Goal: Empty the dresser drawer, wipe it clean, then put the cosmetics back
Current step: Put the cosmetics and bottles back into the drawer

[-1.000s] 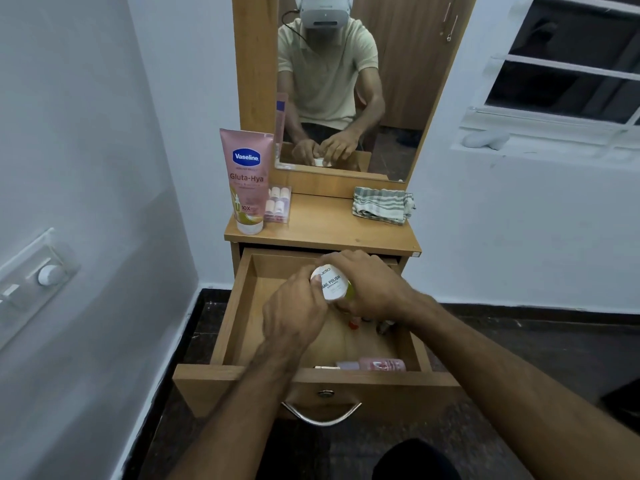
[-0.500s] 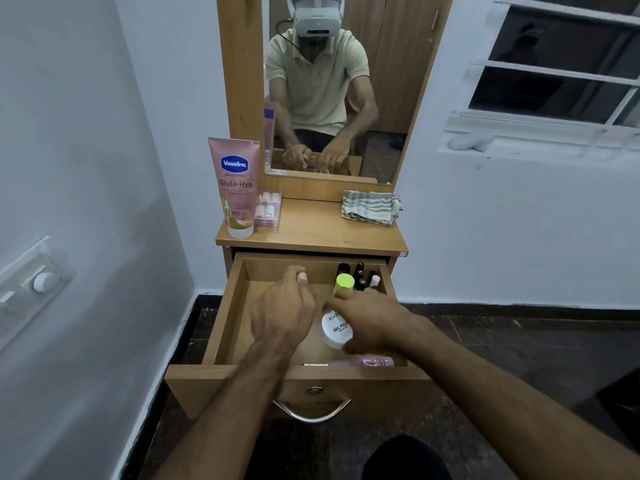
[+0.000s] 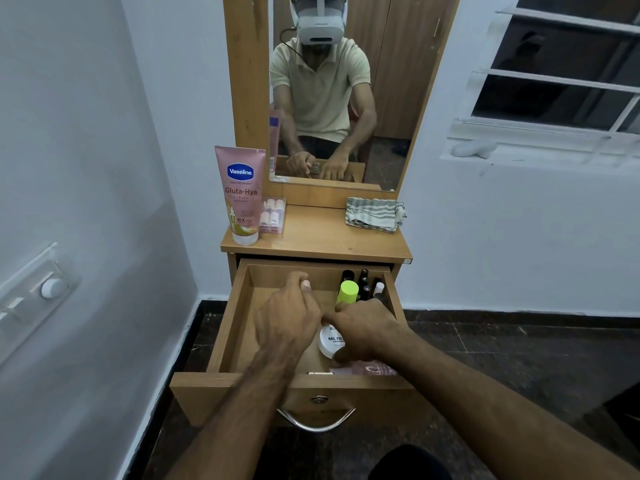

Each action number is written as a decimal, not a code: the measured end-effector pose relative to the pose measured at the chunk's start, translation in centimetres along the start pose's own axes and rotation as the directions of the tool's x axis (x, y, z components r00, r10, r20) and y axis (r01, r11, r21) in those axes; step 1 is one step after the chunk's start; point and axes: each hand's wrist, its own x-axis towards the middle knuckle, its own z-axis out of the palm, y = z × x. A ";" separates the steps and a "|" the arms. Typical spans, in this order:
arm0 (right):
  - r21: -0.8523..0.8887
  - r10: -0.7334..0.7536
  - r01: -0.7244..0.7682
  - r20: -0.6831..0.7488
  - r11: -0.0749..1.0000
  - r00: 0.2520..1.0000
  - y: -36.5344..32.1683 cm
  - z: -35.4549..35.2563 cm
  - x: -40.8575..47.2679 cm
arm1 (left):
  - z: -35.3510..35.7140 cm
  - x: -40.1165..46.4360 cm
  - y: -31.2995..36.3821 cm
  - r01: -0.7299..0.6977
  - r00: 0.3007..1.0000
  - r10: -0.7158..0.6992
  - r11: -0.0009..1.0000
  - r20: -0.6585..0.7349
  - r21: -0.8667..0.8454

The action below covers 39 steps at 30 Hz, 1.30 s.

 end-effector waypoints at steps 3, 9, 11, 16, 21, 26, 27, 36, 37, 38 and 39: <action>-0.041 -0.003 0.002 -0.007 0.999 1.000 -0.1 -0.2 0.4 | 0.1 0.1 0.0 0.005 1.000 -0.005 1.000 0.010 -0.001; -0.128 -0.011 0.013 0.020 0.992 1.000 -0.5 0.1 0.7 | 0.1 0.1 -0.1 0.013 1.000 -0.013 1.000 -0.003 -0.002; -0.141 -0.010 0.014 0.026 0.990 1.000 -0.5 0.3 0.7 | 0.1 0.1 -0.2 0.014 1.000 -0.014 1.000 0.006 -0.005; -0.167 -0.013 0.017 0.025 0.986 1.000 -0.5 0.7 0.6 | 0.0 0.1 -0.1 0.014 1.000 -0.014 1.000 0.000 -0.013; -0.094 -0.012 0.012 0.004 0.996 1.000 -0.1 0.7 0.5 | 0.1 0.1 -0.2 0.021 1.000 -0.021 1.000 -0.004 -0.006; 0.138 0.072 -0.067 -0.028 0.988 0.997 1.9 -0.3 0.0 | 0.1 0.1 -0.3 0.016 1.000 -0.016 1.000 -0.015 0.001; 0.178 0.099 -0.092 -0.030 0.980 0.995 2.5 -0.4 0.0 | 0.2 0.1 -0.3 0.019 1.000 -0.019 1.000 -0.015 0.003; 0.108 0.141 -0.139 -0.005 0.984 0.990 3.3 0.3 -0.4 | 0.3 0.2 -0.4 0.021 0.999 -0.022 1.000 -0.024 -0.012; 0.070 0.146 -0.147 0.011 0.987 0.989 3.2 0.2 -0.4 | 0.3 0.2 -0.4 0.022 0.999 -0.022 1.000 -0.026 -0.014; 0.036 0.153 -0.154 0.031 0.987 0.988 3.0 0.2 -0.5 | 0.4 0.2 -0.4 0.021 0.999 -0.022 1.000 -0.025 -0.015; 0.011 0.159 -0.160 0.050 0.987 0.986 2.8 0.2 -0.6 | 0.3 0.1 -0.3 0.020 1.000 -0.020 1.000 -0.021 -0.017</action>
